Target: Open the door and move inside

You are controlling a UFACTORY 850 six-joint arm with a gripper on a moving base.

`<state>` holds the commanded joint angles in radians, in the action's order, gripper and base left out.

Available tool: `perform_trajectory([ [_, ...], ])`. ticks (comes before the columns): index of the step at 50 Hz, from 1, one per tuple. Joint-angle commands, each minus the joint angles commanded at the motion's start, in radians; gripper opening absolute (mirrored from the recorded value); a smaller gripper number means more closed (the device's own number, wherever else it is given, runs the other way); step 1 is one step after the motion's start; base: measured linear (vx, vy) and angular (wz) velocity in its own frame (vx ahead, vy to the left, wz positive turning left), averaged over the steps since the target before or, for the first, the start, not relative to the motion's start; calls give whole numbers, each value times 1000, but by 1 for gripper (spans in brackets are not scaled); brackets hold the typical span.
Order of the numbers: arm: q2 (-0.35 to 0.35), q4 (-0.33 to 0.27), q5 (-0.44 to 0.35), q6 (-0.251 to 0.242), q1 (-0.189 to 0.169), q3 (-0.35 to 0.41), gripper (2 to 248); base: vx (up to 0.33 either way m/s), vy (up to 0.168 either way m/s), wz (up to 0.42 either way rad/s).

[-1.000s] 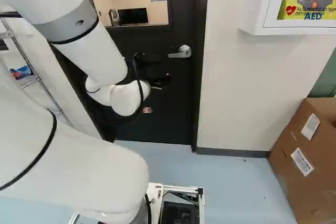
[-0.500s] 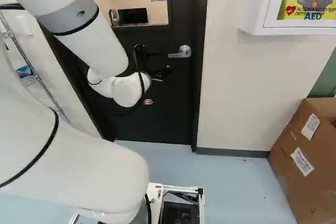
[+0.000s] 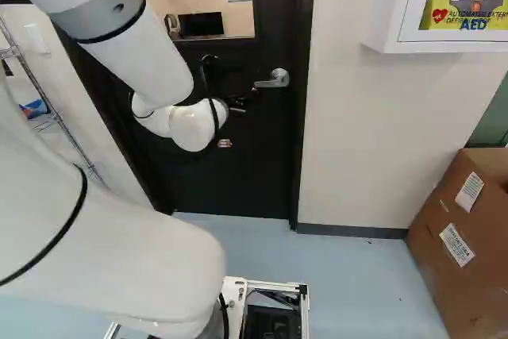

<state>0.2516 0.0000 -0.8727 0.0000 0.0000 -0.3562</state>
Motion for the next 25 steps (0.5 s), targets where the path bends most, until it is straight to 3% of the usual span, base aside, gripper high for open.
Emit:
perform_trajectory([
  [25,-7,0,0,0,0,-62,247,0,0,0],
])
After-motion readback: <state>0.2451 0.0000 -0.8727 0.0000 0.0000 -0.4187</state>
